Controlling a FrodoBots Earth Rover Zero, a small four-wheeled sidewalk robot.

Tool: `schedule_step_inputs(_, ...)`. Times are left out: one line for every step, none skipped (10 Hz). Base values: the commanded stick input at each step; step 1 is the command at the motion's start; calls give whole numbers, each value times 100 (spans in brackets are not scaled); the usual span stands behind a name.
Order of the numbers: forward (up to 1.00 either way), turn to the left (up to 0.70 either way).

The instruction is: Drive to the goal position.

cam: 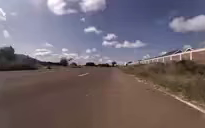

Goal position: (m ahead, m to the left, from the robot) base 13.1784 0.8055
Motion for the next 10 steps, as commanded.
schedule_step_inputs(100,5)
schedule_step_inputs(100,5)
schedule_step_inputs(100,5)
schedule_step_inputs(100,5)
schedule_step_inputs(100,5)
schedule_step_inputs(100,10)
schedule_step_inputs(100,24)
schedule_step_inputs(100,38)
schedule_step_inputs(100,5)
schedule_step_inputs(100,5)
